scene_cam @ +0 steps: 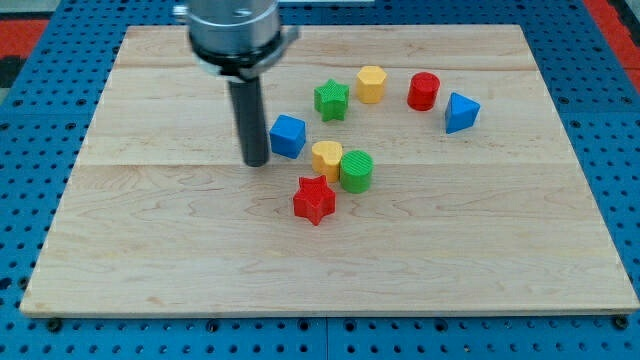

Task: Separate yellow heart from the blue cube and the red star

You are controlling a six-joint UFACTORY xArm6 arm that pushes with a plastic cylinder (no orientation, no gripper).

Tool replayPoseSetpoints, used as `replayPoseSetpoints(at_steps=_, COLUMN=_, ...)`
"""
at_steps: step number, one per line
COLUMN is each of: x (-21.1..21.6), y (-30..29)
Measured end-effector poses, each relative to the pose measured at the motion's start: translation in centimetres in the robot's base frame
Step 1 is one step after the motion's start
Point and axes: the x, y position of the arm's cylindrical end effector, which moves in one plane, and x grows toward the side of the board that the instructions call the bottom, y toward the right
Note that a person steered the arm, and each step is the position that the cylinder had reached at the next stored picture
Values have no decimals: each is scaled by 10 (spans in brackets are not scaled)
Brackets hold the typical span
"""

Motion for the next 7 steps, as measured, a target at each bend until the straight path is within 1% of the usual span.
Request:
replayPoseSetpoints(at_steps=1, x=-12, y=-1)
replayPoseSetpoints(at_steps=3, x=-15, y=55)
replayPoseSetpoints(at_steps=4, x=-15, y=73)
replayPoseSetpoints(at_steps=5, x=-4, y=91)
replayPoseSetpoints(at_steps=6, x=1, y=95)
replayPoseSetpoints(at_steps=7, x=19, y=60)
